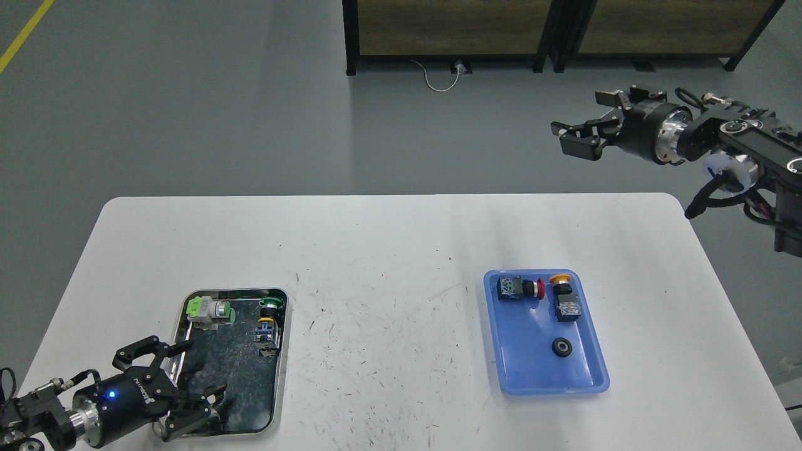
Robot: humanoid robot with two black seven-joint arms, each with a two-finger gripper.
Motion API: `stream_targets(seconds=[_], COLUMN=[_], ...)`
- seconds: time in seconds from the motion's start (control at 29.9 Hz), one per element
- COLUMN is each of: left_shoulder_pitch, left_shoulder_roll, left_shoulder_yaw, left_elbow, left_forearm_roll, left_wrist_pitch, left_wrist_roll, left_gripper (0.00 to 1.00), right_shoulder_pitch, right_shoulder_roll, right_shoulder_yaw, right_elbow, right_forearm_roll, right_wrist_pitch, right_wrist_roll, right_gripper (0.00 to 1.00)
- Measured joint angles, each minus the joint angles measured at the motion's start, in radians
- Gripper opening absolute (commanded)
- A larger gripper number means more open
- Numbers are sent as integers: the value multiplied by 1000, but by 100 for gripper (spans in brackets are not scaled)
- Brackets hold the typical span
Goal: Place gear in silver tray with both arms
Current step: 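Place the gear into the silver tray and open the left gripper, then withdraw the left gripper and move the right gripper to the blue tray, then grasp the second black gear in the blue tray with the right gripper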
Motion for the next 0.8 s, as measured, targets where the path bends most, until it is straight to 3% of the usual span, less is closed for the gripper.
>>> stream_targets(seconds=[0.3, 0.47, 0.8], left_shoulder_pitch=[-126, -237, -365], left_shoulder_roll=[65, 90, 109], left_shoulder_yaw=[-91, -93, -93], left_elbow=[5, 66, 134], left_forearm_roll=[-158, -271, -305], left_wrist_pitch=[-27, -53, -62], left_wrist_roll=[31, 49, 69], left_gripper=[98, 98, 98], right_shoulder_pitch=[1, -8, -110], right_shoulder_roll=[-154, -210, -218], right_shoulder_yaw=[-174, -199, -285], right_elbow=[270, 299, 316], right_forearm_roll=[-81, -120, -263], right_wrist_pitch=[132, 225, 233], right_wrist_roll=[-2, -3, -3], right_gripper=[99, 99, 99])
